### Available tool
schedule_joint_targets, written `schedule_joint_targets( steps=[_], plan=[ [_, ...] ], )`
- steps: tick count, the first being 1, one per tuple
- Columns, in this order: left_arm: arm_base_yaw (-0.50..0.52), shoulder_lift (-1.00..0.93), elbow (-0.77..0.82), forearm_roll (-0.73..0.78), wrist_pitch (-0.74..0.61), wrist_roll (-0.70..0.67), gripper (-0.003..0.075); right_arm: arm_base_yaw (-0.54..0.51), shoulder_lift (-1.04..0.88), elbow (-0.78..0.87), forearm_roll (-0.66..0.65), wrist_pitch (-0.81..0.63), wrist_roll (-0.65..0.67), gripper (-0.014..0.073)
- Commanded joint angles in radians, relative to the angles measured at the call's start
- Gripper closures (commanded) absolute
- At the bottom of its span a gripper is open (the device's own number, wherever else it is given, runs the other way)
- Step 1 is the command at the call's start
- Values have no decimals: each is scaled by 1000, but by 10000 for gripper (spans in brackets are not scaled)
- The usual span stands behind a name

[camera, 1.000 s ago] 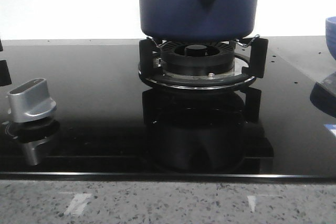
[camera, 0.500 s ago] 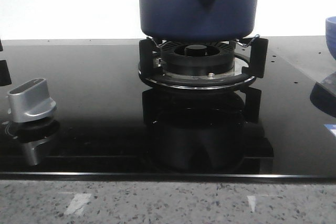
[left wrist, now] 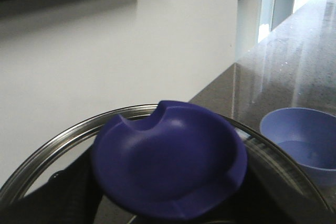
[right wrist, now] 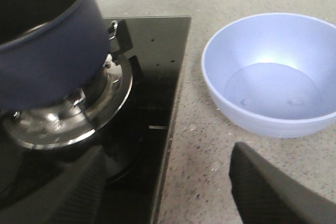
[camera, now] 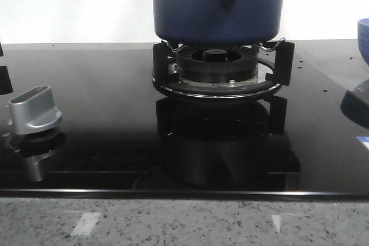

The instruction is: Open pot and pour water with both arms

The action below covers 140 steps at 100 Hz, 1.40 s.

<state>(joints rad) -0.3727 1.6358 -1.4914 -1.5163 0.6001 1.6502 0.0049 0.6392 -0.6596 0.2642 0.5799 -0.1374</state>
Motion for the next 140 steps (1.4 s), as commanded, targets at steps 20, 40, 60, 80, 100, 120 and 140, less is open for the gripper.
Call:
schedule_joint_targets(
  steps=[20,40,60,80,100,120,140],
  plan=[
    [180,-110,-42,-60,104,-15,365,-205,290,-275,-15,82,51,139],
    [293,-112,-42,-60,205,-39,365,-304,551,-498,-26,224,51,139],
    [355,-112,-42,-60,232,-39,365,-344,750,-642,-76,299,51,139],
    [361,-112,-42,-60,235,-39,365,-370,883,-663,-84,303,51,139],
    [361,-112,-42,-60,235,-39,365,-374,951,-663,-85,303,51,239],
    [361,-112,-42,-60,235,-39,365,-378,955,-665,-85,311,51,667],
    [361,-112,-42,-60,235,-39,365,-378,936,-675,-71,340,51,664]
  ],
)
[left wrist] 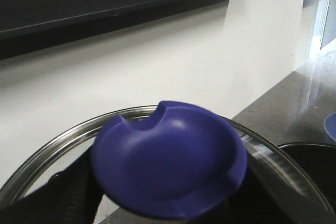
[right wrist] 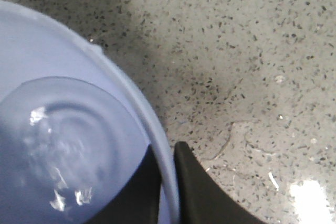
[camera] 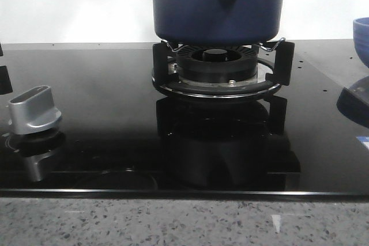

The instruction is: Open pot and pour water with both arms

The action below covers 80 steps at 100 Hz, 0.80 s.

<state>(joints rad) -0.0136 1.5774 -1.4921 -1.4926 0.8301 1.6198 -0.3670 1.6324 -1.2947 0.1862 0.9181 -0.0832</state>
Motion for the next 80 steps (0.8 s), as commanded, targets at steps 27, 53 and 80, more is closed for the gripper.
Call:
schedule_joint_targets(
  steps=[27,53,80],
  plan=[
    [2,-54,-41,-84,5,-9,365,4,-63,-257,111,180,-3,659],
    [2,-54,-41,-84,3,-9,365,144,-59,-500,110,272,-3,658],
    [2,-54,-41,-84,-6,-9,365,338,-36,-664,108,213,-26,658]
  ],
)
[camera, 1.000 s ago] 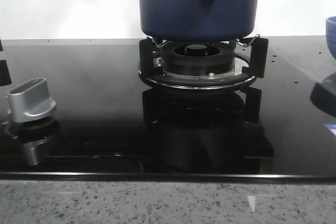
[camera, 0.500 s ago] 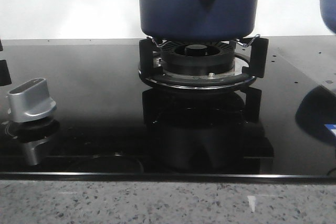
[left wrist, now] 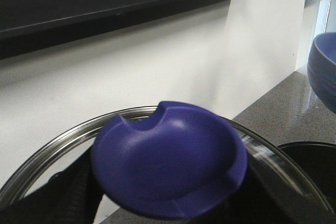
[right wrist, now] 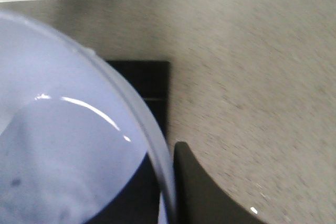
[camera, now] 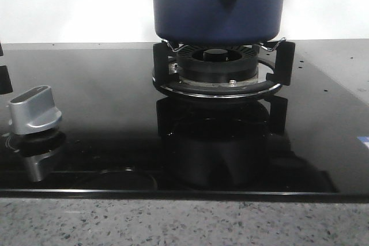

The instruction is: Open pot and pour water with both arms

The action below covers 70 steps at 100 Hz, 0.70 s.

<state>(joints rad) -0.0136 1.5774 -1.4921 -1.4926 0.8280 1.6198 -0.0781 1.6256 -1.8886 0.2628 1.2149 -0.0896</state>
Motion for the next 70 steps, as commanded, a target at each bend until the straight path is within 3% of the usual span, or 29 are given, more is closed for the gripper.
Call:
schedule_joint_targets(
  steps=[1,31,46,70],
  plan=[
    [2,-54,-41,-84,-4,-9,365,59,-25,-73,32,-88,-20,658],
    [2,-54,-41,-84,-14,-9,365,220,54,-124,32,-258,-46,659],
    [2,-54,-41,-84,-30,-9,365,250,58,-120,6,-342,-51,658],
    [2,-54,-41,-84,-32,-9,365,282,22,-58,6,-514,-181,639]
  ],
)
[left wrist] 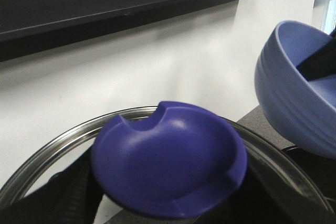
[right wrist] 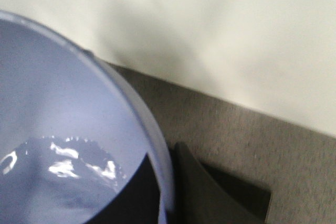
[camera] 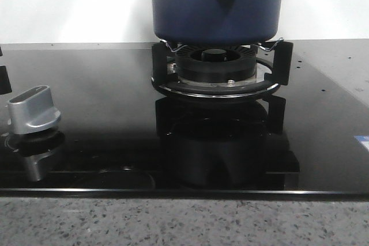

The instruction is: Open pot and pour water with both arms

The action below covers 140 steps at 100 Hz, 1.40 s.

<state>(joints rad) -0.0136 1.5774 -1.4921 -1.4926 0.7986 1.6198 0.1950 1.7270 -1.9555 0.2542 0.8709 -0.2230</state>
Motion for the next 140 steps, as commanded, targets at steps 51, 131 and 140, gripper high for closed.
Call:
schedule_joint_targets(
  steps=[51,131,140],
  plan=[
    [2,-54,-41,-84,-2,-9,365,44,-313,596,-22,-907,-117,639],
    [2,-54,-41,-84,-2,-9,365,70,-315,948,-243,-1732,-117,641],
    [2,-54,-41,-84,-2,-9,365,70,-308,962,-254,-1809,-117,641]
  ],
)
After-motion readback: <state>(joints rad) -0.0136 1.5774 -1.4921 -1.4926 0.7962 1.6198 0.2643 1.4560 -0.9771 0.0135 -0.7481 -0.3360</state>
